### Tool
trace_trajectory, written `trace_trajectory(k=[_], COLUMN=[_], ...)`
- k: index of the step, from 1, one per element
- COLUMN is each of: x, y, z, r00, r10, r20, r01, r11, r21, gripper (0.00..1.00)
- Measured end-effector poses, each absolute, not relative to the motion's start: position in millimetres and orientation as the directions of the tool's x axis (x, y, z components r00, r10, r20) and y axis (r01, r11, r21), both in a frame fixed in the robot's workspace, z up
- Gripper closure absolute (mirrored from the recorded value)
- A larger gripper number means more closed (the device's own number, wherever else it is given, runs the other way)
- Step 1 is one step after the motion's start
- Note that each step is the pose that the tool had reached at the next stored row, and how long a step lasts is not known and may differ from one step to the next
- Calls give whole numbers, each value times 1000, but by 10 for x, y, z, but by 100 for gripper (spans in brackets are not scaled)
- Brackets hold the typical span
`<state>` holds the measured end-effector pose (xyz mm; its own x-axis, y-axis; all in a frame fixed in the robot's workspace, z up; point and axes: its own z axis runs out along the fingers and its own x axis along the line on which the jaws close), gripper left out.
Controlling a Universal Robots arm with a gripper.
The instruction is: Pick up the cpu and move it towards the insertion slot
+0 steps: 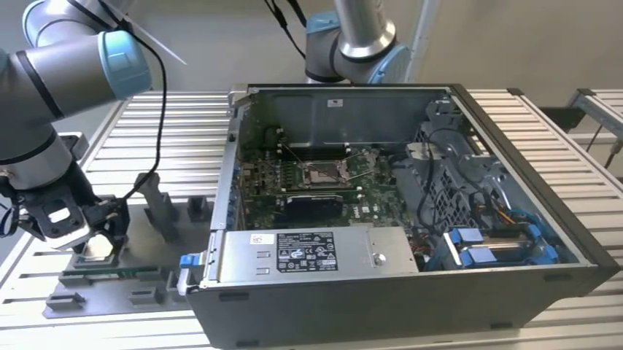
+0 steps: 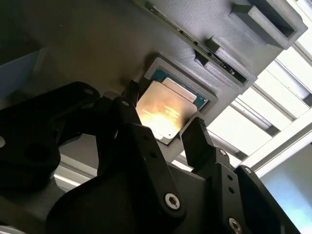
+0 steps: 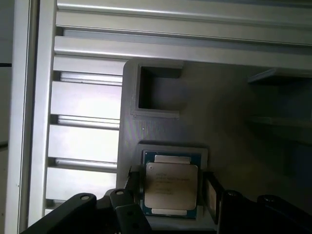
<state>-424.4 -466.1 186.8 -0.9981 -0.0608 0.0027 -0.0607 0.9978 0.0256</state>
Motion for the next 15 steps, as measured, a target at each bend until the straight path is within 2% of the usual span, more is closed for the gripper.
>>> trace_trajectory(k=[4, 5, 12, 15], x=[-4243, -4244, -4243, -4244], y=[-4661, -4661, -4660, -4662], z=[1868, 1869, 1872, 1970], r00=[-998, -998, -998, -998], r10=[-61, -61, -61, -60], r20=[3, 3, 2, 2], r01=[-61, -61, -61, -60], r11=[998, 998, 998, 998], r21=[26, 25, 27, 29], gripper=[0, 100, 100, 100])
